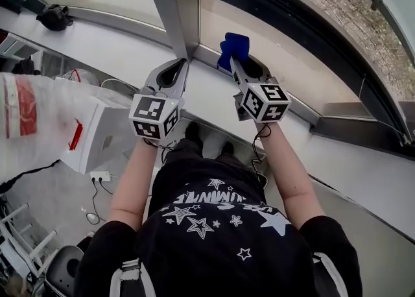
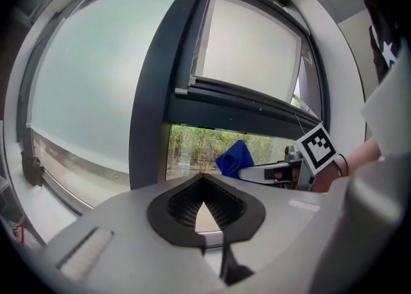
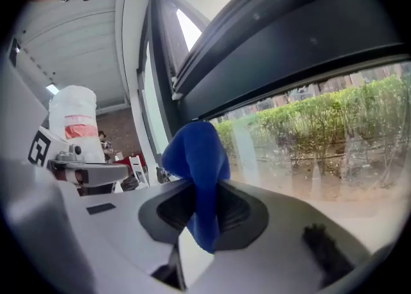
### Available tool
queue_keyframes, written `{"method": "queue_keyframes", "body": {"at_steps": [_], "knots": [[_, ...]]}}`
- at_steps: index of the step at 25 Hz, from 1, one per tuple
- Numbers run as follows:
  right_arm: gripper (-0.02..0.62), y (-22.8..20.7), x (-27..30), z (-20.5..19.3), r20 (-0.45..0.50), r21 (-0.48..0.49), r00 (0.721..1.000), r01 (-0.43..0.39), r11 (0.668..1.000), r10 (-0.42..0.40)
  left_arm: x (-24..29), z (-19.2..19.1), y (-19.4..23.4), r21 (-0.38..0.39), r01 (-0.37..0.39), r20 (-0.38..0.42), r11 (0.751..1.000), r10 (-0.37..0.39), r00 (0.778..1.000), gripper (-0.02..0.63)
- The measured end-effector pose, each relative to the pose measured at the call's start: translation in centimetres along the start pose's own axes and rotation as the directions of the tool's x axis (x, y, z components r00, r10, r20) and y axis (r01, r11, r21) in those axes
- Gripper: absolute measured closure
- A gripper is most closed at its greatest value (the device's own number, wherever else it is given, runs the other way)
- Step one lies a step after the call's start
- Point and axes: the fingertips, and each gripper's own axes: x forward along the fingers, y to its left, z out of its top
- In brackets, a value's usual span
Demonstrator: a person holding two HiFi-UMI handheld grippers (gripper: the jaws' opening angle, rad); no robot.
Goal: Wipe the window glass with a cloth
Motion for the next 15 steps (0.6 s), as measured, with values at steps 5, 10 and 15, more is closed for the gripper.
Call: {"method": "queue_keyframes", "body": {"at_steps": [5, 10, 15], "knots": [[0.522, 1.2, 5.9, 0.5, -0.007, -0.063, 0.999, 0.047, 0.997, -0.047, 1.8, 0.4, 4.0, -0.001, 0.062, -0.007, 0.998, -0.062, 0.998, 0.597], [0.522, 1.6, 9.8, 1.2, 0.007, -0.102, 0.998, 0.056, 0.993, -0.056, 3.6, 1.1, 7.3, -0.02, 0.083, 0.018, 0.996, -0.082, 0.996, 0.597], [0.522, 0.7, 13.1, 2.3, 0.021, -0.13, 0.996, 0.089, 0.988, -0.087, 4.2, 1.6, 9.7, -0.039, 0.072, 0.032, 0.997, -0.071, 0.997, 0.597]]}}
